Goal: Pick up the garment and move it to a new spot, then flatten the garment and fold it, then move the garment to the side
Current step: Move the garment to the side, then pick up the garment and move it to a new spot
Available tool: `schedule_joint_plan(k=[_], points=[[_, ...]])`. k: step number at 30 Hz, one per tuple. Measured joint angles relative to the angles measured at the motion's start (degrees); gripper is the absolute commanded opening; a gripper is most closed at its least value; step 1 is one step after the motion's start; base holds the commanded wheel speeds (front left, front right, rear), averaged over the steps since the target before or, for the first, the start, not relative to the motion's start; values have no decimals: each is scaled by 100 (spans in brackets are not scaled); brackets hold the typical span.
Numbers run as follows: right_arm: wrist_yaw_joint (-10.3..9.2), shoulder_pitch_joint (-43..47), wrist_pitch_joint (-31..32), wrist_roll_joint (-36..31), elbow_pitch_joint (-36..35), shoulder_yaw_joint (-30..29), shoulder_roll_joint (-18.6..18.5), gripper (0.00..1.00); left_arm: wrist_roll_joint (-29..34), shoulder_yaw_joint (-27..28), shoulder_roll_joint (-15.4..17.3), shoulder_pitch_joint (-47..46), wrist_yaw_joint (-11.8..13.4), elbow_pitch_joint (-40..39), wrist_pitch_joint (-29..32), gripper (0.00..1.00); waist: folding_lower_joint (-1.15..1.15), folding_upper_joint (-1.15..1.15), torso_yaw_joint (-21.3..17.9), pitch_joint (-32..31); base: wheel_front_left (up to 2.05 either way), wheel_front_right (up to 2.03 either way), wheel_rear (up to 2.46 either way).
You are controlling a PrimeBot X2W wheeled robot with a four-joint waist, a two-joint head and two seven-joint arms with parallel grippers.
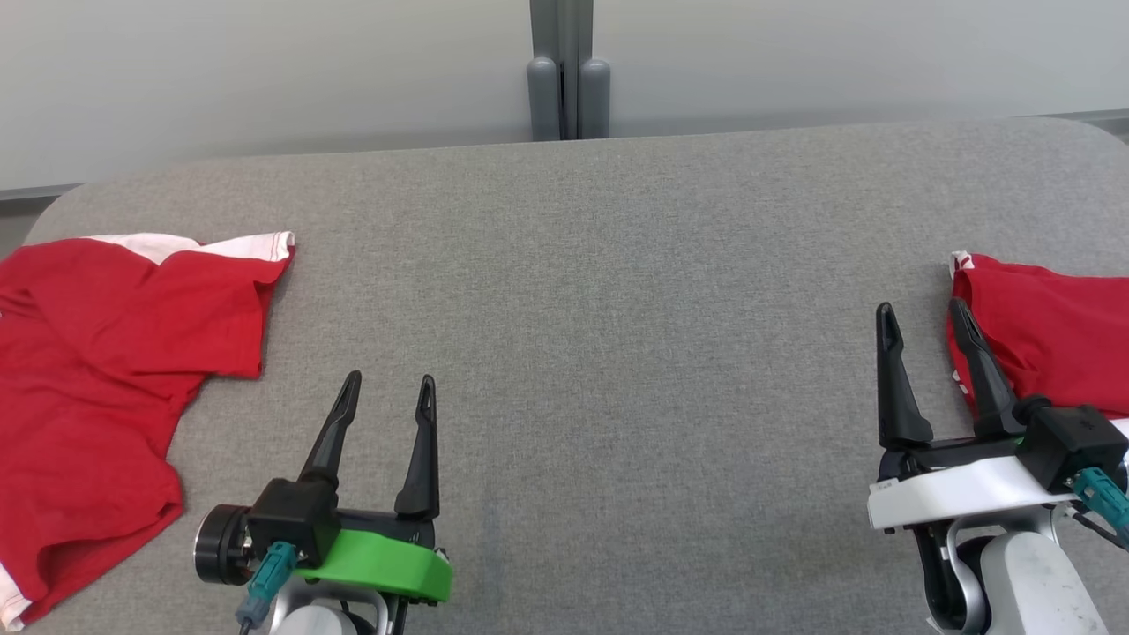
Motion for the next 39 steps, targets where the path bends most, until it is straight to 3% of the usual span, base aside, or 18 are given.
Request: schedule_joint_plan(k=[24,30,39], points=[[0,109,0,74,-10,49,0,100,-16,-79,0,18,-52,98,0,100,0,0,124,-140,0,0,0],[0,126,0,93,1,109,0,100,-29,-64,0,3,-8,52,0,100,0,0,426,-149,0,0,0],[0,111,0,122,209,625,5,100,25,70,-1,2,10,53,0,100,0,0,1241,-144,0,0,0]])
